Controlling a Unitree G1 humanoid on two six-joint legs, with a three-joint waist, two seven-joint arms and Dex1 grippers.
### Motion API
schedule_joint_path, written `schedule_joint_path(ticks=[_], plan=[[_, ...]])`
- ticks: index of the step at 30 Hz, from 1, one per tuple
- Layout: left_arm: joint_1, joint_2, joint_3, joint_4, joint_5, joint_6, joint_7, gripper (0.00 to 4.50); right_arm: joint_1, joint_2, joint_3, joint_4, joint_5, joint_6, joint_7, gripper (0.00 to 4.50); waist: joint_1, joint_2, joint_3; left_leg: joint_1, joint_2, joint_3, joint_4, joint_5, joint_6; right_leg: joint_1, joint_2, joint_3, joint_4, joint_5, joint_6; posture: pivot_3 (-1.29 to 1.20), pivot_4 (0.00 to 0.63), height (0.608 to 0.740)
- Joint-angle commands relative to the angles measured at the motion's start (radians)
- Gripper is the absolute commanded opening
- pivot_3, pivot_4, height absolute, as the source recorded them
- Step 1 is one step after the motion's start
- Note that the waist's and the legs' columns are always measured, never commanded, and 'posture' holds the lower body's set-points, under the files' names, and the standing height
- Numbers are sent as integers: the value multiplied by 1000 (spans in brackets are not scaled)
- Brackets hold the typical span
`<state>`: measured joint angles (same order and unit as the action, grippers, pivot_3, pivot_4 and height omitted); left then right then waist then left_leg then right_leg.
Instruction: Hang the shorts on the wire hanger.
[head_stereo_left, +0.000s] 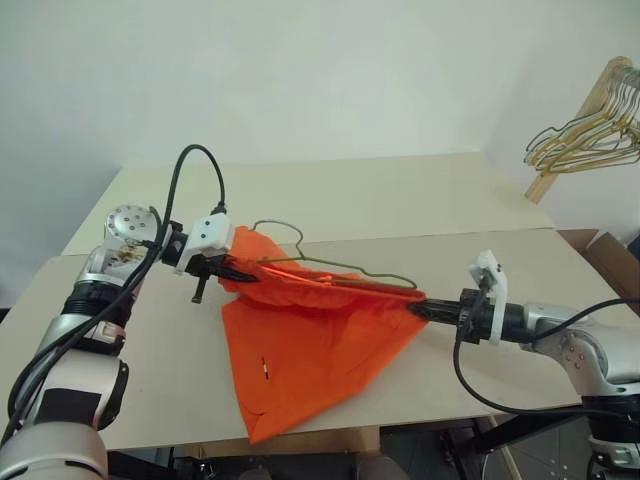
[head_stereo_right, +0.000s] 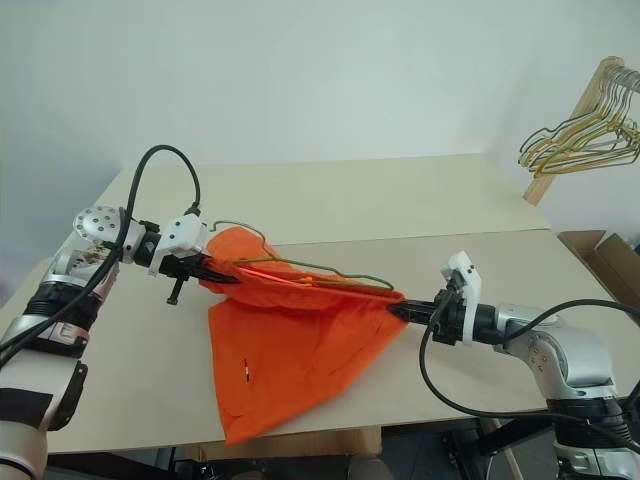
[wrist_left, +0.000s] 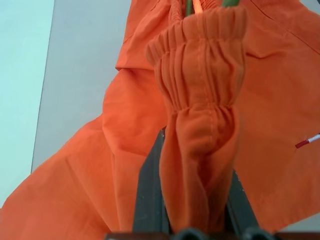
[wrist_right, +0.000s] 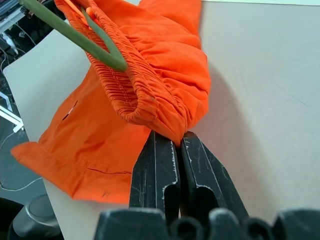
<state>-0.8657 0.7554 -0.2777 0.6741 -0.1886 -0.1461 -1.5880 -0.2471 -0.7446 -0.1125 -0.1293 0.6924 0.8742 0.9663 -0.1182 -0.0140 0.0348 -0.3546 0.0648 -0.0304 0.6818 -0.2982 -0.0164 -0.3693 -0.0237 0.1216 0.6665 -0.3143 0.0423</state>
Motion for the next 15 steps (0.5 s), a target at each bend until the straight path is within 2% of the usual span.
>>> schedule_joint_path(ticks=[1, 15], plan=[[-15, 53, 32, 43, 58, -37, 5, 0, 6, -53, -66, 24, -7, -6, 0, 45, 0, 0, 0, 0, 0, 0, 0, 0, 0, 0, 0, 0, 0, 0, 0, -65, 0, 740], [-36, 41, 1, 123, 170, -91, 40, 0, -8, -72, -69, 21, -4, -11, 12, 45, 0, 0, 0, 0, 0, 0, 0, 0, 0, 0, 0, 0, 0, 0, 0, -67, 0, 740]])
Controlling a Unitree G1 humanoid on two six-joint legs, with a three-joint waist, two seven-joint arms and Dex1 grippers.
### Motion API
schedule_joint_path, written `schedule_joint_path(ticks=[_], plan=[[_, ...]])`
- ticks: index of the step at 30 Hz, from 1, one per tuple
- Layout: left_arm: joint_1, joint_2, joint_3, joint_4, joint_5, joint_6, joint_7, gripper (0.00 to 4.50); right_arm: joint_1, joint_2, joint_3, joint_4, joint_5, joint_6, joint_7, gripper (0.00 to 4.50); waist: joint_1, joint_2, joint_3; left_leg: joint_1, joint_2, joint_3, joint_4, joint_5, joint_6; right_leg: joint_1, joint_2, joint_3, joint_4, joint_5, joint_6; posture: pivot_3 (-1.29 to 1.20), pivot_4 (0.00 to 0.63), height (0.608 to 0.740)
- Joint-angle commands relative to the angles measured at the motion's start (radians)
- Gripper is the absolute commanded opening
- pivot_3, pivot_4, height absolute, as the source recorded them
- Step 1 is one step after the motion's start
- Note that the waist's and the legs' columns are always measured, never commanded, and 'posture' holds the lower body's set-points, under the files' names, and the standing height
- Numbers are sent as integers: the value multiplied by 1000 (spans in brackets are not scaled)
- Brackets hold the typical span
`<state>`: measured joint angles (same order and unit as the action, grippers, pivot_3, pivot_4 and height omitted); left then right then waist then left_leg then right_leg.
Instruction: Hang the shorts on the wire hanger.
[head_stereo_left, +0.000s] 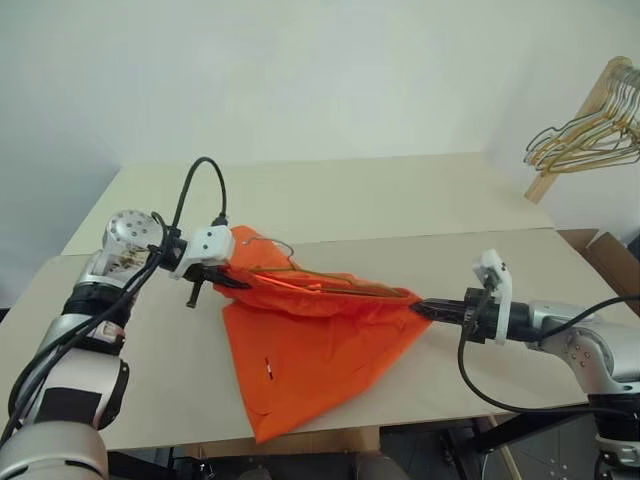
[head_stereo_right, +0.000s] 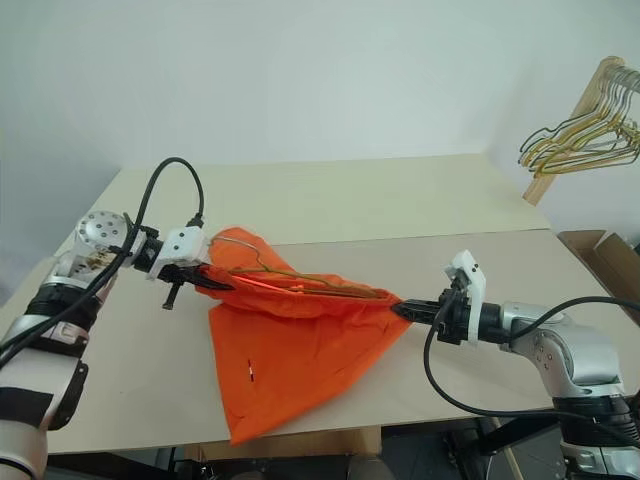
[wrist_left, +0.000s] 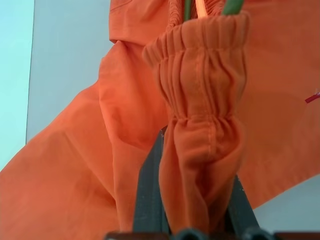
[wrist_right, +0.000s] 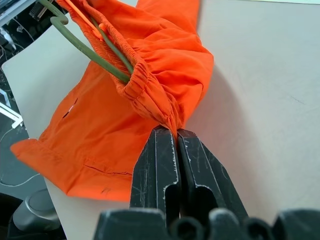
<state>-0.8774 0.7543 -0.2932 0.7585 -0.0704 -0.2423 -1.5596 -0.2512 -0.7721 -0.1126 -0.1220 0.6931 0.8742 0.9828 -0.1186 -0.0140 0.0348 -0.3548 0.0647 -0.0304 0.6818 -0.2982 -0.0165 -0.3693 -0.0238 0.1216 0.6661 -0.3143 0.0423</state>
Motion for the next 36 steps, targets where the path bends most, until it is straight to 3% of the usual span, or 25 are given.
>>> schedule_joint_path(ticks=[1, 12, 30, 31, 32, 36], plan=[[-24, 42, 13, 41, 57, 3, 11, 0, -2, -44, -69, 11, -4, -14, -3, 45, 0, 0, 0, 0, 0, 0, 0, 0, 0, 0, 0, 0, 0, 0, 0, -68, 0, 740], [-43, 42, -46, 114, 167, -46, 81, 0, 22, -31, -97, -42, 18, -53, 8, 45, 0, 0, 0, 0, 0, 0, 0, 0, 0, 0, 0, 0, 0, 0, 0, -73, 0, 740], [-97, -110, -55, 143, 188, -38, 82, 0, 11, -6, -107, -213, 79, -89, -6, 45, -5, 0, 0, 0, 0, 0, 0, 0, 0, 0, 0, 0, 0, 0, 0, -114, 0, 740], [-101, -115, -52, 150, 189, -39, 85, 0, 22, -9, -107, -212, 73, -95, -3, 515, -5, 0, 0, 0, 0, 0, 0, 0, 0, 0, 0, 0, 0, 0, 0, -114, 0, 740], [-104, -119, -49, 154, 189, -40, 87, 0, 31, -11, -107, -211, 66, -102, -3, 683, -5, 0, 0, 0, 0, 0, 0, 0, 0, 0, 0, 0, 0, 0, 0, -114, 0, 740], [-114, -133, -39, 175, 200, -48, 105, 0, 55, -33, -104, -213, 49, -114, 5, 2037, -6, 0, 0, 0, 0, 0, 0, 0, 0, 0, 0, 0, 0, 0, 0, -119, 0, 740]])
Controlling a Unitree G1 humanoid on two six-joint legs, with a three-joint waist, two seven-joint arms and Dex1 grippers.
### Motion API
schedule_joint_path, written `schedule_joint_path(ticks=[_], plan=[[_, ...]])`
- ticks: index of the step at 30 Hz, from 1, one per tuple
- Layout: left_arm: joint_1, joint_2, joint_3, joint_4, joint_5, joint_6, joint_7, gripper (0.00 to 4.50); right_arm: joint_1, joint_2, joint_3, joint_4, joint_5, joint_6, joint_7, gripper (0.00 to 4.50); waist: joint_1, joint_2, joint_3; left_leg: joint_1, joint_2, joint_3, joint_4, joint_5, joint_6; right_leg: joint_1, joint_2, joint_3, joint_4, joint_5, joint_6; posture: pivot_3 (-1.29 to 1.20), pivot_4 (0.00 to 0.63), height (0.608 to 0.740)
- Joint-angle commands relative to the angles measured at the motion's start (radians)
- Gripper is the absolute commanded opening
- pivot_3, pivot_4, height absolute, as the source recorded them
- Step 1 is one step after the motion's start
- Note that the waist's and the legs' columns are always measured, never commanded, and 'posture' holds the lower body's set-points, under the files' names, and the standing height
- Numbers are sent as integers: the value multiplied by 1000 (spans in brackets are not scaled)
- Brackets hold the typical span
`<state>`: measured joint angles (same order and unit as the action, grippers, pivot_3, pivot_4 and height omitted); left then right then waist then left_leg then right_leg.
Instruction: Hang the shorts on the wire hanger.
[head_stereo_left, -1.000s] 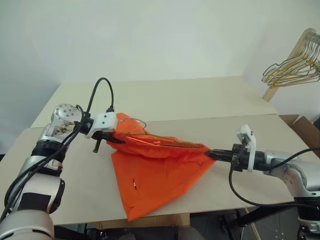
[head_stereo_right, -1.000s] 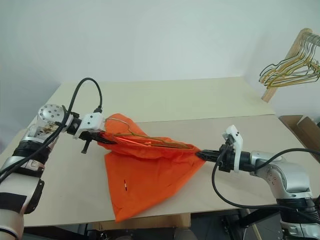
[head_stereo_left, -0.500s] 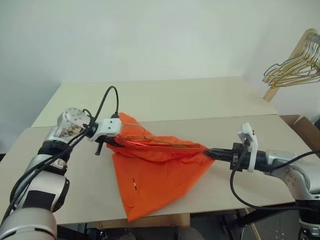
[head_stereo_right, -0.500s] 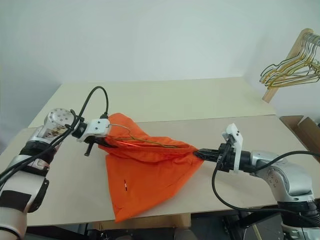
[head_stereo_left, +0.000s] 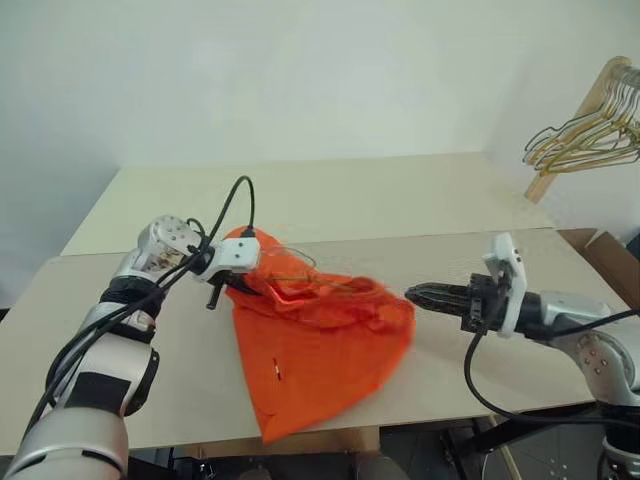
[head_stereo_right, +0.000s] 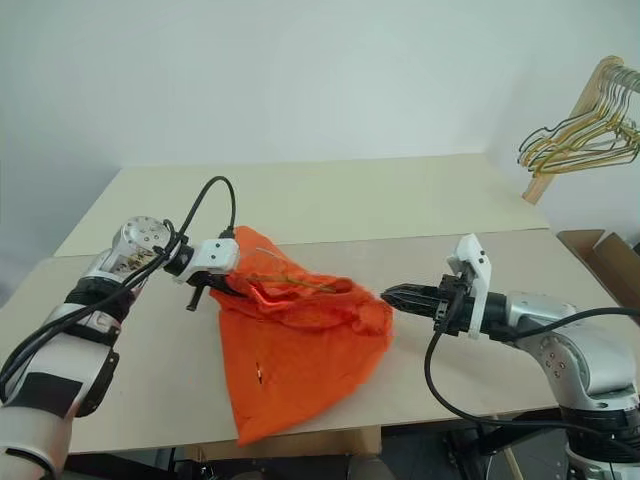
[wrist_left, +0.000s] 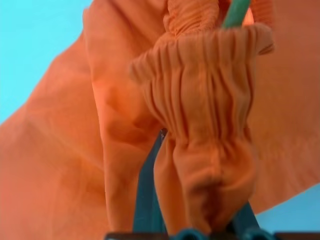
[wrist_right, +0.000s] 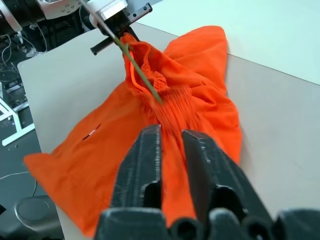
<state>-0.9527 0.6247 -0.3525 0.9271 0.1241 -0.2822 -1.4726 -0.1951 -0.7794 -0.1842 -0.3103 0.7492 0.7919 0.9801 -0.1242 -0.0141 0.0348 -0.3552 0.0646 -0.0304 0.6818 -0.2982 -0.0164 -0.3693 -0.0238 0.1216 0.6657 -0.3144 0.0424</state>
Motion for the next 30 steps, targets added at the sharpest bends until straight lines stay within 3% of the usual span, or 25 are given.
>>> schedule_joint_path(ticks=[1, 7, 15, 24, 30], plan=[[-41, -9, 24, 8, 3, -5, 20, 0, 4, -33, -35, -20, -13, -37, 10, 2455, 0, 0, 0, 0, 0, 0, 0, 0, 0, 0, 0, 0, 0, 0, 0, -120, 0, 740], [-50, -23, 37, 12, -8, 0, 26, 0, 1, -56, -47, -9, -36, -68, 4, 4466, -1, 0, 0, 0, 0, 0, 0, 0, 0, 0, 0, 0, 0, 0, 0, -121, 0, 740], [-57, -41, 58, -8, -29, 11, 11, 0, -114, -102, 1, -68, -61, -51, -22, 4487, -2, 0, 0, 0, 0, 0, 0, 0, 0, 0, 0, 0, 1, 0, 0, -119, 0, 740], [-82, -59, 70, -8, -32, 8, 11, 0, -410, -226, 359, -62, -290, 99, -7, 4487, -7, 2, 1, 0, 0, 1, 0, 0, 0, -1, 0, 0, 0, 0, 0, -127, 0, 740], [-75, -65, 81, -29, -41, 10, 3, 0, -581, -190, 611, 20, -454, 126, 35, 4487, -15, 3, 2, -1, 0, 0, 0, 0, 0, -2, 0, 0, 0, 0, 0, -120, 0, 740]])
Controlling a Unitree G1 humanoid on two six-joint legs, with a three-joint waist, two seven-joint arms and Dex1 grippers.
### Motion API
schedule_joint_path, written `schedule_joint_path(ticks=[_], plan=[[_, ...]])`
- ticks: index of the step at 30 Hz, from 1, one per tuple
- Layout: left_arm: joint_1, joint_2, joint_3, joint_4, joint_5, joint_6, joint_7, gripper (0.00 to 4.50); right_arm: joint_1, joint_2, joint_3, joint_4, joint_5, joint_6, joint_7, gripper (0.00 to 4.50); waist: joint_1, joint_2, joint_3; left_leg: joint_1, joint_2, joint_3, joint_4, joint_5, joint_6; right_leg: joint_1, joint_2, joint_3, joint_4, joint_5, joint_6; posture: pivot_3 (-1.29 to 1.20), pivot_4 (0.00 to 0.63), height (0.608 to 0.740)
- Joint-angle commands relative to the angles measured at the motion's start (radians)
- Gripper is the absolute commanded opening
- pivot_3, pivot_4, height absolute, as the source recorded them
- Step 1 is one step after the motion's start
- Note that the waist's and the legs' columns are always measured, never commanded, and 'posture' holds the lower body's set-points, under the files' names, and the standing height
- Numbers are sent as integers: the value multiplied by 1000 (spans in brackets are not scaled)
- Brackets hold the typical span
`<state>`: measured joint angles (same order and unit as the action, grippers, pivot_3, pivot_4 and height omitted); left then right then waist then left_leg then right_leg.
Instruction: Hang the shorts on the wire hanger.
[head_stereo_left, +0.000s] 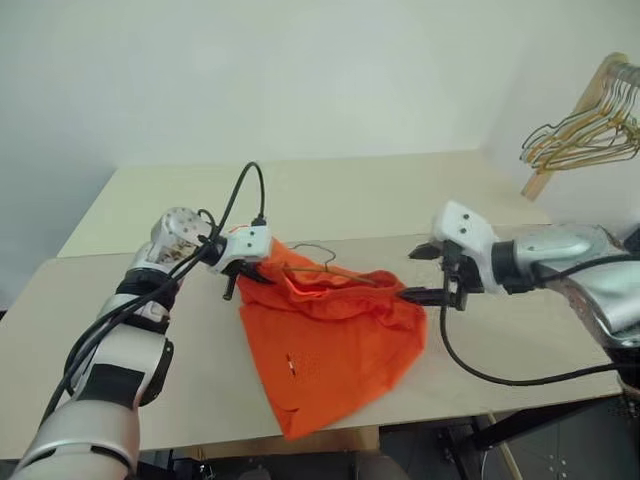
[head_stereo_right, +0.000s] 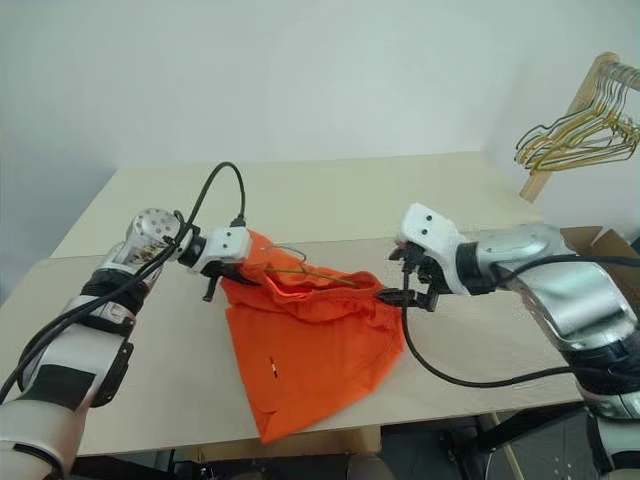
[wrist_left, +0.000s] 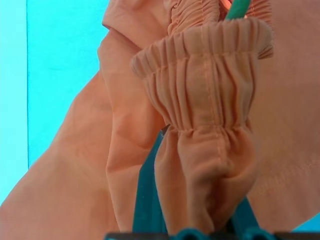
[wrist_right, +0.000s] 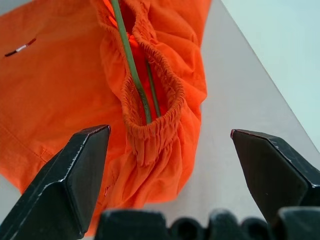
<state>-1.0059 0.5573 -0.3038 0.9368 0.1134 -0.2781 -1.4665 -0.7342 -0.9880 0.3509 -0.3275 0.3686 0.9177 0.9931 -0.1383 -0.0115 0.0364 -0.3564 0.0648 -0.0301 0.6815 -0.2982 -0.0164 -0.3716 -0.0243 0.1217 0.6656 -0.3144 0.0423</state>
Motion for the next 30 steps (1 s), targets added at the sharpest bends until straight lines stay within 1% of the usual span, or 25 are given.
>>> schedule_joint_path(ticks=[1, 4, 6, 9, 10, 11, 20, 21, 25, 27, 28, 30], plan=[[-19, 3, 35, -44, -32, 7, -4, 0, -54, 30, 111, 59, -100, -14, 34, 4487, -2, 0, 0, -1, 0, 0, 0, 0, 0, 0, 0, 0, 0, 0, 0, -118, 0, 740], [-15, 3, 40, -58, -36, 11, -7, 0, -93, 80, 185, 135, -179, -46, 39, 4487, -7, 0, 0, -2, 0, 0, 1, 0, 0, -1, 0, 0, 0, 0, 0, -108, 0, 740], [-13, 3, 44, -67, -38, 14, -9, 0, -112, 104, 208, 171, -214, -61, 49, 4487, -10, 0, 0, -1, 0, 0, 1, 0, 0, -1, -1, 0, 1, 0, 0, -103, 0, 740], [-6, 6, 48, -87, -43, 21, -12, 0, -143, 144, 224, 214, -244, -82, 70, 3935, -14, 0, 0, -2, 0, 0, 1, 0, 0, -2, 0, 0, 2, 0, 0, -98, 0, 740], [-5, 7, 49, -91, -43, 23, -12, 0, -148, 154, 224, 223, -252, -87, 73, 3662, -14, 0, 0, -1, 0, -1, 1, 0, 0, -2, 0, 0, 2, 0, 0, -94, 0, 740], [-1, 9, 49, -99, -46, 25, -13, 0, -153, 162, 221, 226, -257, -92, 81, 3256, -14, 0, 0, -1, 0, -1, 1, 0, 0, -2, -1, -1, 2, 0, 0, -94, 0, 740], [15, 15, 49, -129, -52, 31, -15, 0, -135, 169, 197, 206, -275, -96, 140, 205, -14, 0, 0, -1, 0, -2, 2, 0, 0, -2, -1, -1, 3, 0, 0, -102, 0, 740], [14, 13, 50, -127, -53, 26, -16, 0, -132, 167, 191, 201, -271, -93, 146, 22, -15, 0, 0, -1, 0, -2, 2, 0, 0, -2, -1, -1, 3, 0, 0, -102, 0, 740], [8, 6, 54, -115, -64, 8, -26, 0, -116, 156, 169, 178, -254, -77, 172, 22, -16, 0, 0, -1, 0, -2, 2, 0, 0, -2, -1, -1, 4, 0, 0, -107, 0, 740], [3, 3, 64, -111, -85, 12, -49, 521, -100, 146, 145, 162, -225, -54, 192, 0, -16, 0, 0, -1, 0, -2, 2, 0, 0, -2, -1, -1, 4, 0, 0, -109, 0, 740], [0, 3, 70, -110, -94, 17, -60, 684, -93, 142, 133, 155, -211, -43, 201, 0, -15, 0, 0, -1, 0, -2, 2, 0, 0, -2, -1, -1, 4, 0, 0, -110, 0, 740], [-4, 3, 83, -106, -112, 23, -71, 1259, -71, 124, 109, 135, -188, -28, 218, 0, -16, 0, 0, -2, 0, -2, 2, 0, 0, -2, -1, -2, 4, 0, 0, -111, 0, 740]])
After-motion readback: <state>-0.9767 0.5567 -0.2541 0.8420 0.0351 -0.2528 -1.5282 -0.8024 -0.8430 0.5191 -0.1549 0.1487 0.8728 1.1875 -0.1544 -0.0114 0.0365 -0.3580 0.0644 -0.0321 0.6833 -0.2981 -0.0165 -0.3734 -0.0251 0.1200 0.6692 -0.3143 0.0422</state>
